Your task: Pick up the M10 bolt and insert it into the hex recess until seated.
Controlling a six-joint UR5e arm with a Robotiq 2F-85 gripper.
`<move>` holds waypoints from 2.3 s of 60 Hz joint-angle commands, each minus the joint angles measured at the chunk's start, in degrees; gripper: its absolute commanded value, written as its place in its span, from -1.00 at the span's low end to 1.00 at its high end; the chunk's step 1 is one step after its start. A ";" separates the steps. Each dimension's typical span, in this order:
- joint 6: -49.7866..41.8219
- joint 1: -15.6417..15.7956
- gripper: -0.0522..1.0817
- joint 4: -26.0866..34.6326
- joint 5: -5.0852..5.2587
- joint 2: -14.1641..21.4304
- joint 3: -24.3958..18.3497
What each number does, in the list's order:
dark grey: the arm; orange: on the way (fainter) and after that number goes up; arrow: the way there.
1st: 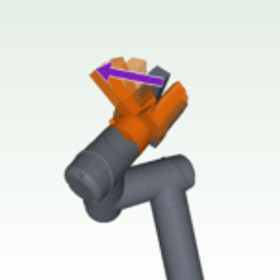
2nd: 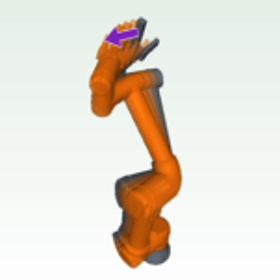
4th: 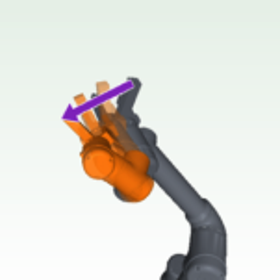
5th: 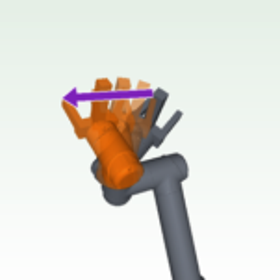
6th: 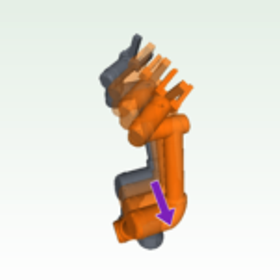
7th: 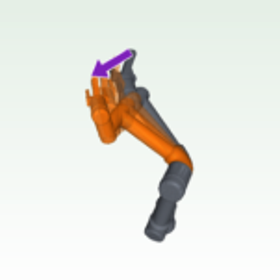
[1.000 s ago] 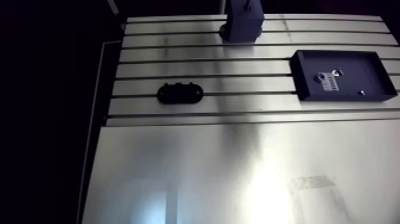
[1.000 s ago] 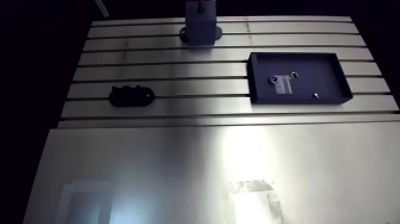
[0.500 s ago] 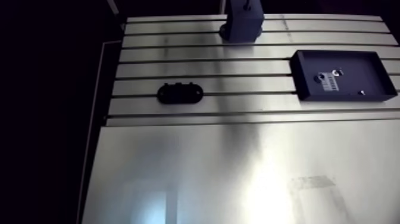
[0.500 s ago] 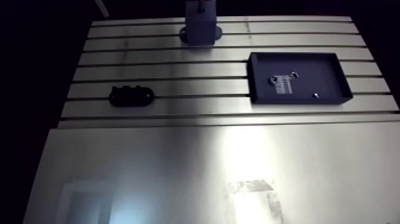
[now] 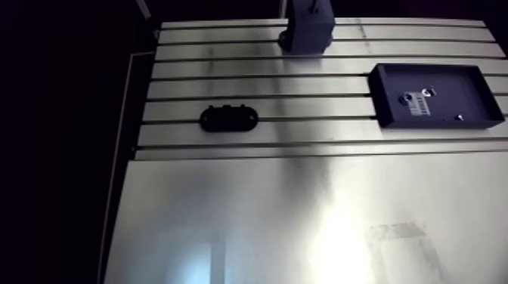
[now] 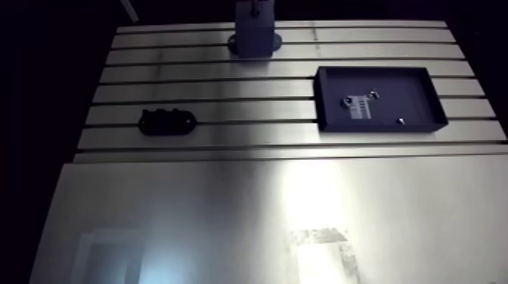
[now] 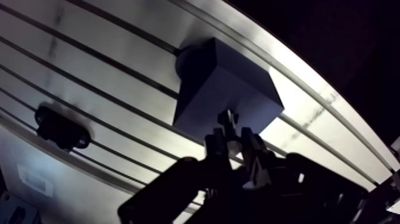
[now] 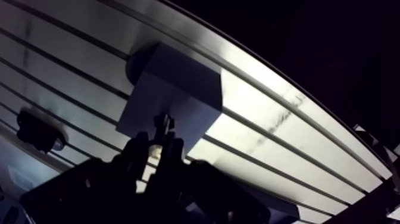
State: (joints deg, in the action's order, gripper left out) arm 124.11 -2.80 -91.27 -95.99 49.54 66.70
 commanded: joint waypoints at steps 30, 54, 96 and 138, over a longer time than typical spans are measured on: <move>-0.04 -0.01 0.61 -0.25 -0.20 0.13 0.82; -0.04 0.16 -0.14 -0.35 -0.22 0.31 1.51; -2.91 0.25 -0.76 -2.68 -0.29 2.82 4.07; -19.30 -0.63 -0.40 -11.80 0.85 6.74 11.85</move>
State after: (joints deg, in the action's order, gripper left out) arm 108.53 -3.34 -99.37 -95.37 55.59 76.12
